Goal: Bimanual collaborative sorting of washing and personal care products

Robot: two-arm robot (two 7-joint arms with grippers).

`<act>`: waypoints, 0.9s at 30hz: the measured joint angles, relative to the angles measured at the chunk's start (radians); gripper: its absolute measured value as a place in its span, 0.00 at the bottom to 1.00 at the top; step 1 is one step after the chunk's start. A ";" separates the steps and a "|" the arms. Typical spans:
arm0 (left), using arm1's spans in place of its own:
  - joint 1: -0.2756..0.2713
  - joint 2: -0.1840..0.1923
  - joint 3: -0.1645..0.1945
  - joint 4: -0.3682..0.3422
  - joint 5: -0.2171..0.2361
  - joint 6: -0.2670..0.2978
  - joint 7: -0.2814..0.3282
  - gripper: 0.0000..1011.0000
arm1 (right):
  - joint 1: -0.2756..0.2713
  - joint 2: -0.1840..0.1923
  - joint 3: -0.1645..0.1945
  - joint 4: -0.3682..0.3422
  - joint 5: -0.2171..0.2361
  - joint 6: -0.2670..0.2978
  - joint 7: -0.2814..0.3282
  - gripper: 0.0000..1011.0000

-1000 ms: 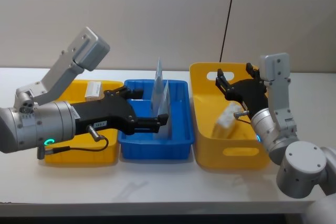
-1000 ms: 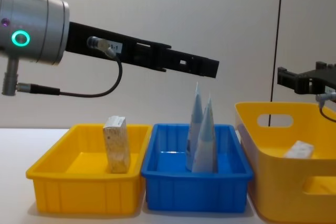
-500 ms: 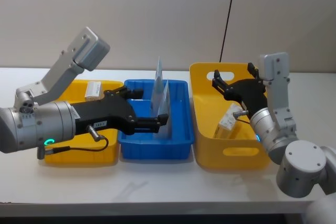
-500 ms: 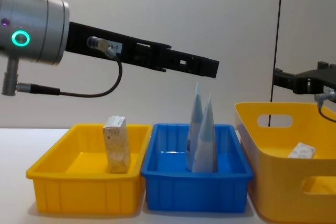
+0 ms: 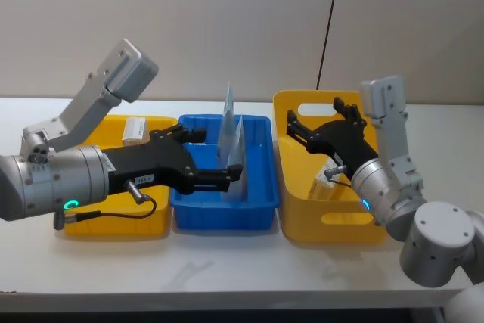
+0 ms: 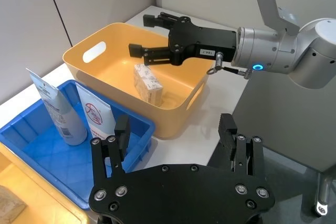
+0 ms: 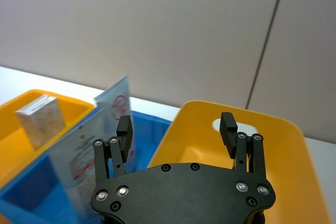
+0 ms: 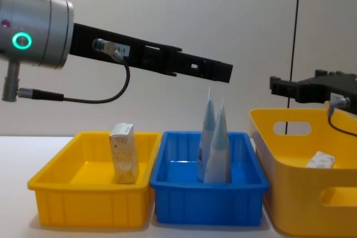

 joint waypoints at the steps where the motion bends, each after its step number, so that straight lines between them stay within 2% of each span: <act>1: 0.000 0.000 0.000 0.000 0.000 0.000 0.000 0.99 | -0.001 0.001 0.000 -0.002 0.003 0.004 0.006 0.99; 9: 0.000 0.000 0.000 0.000 0.000 0.000 0.000 0.99 | -0.008 0.012 -0.014 -0.046 0.045 0.073 0.086 0.99; 17: 0.000 0.000 0.000 0.000 0.000 0.000 0.000 0.99 | -0.014 0.007 -0.048 -0.106 0.090 0.188 0.143 0.99; 22: 0.000 0.000 0.000 0.000 0.000 0.000 0.000 0.99 | -0.017 -0.006 -0.069 -0.133 0.101 0.243 0.146 0.99; 27: 0.000 0.000 0.000 0.000 0.000 0.000 0.000 0.99 | -0.022 -0.023 -0.085 -0.155 0.097 0.285 0.122 0.99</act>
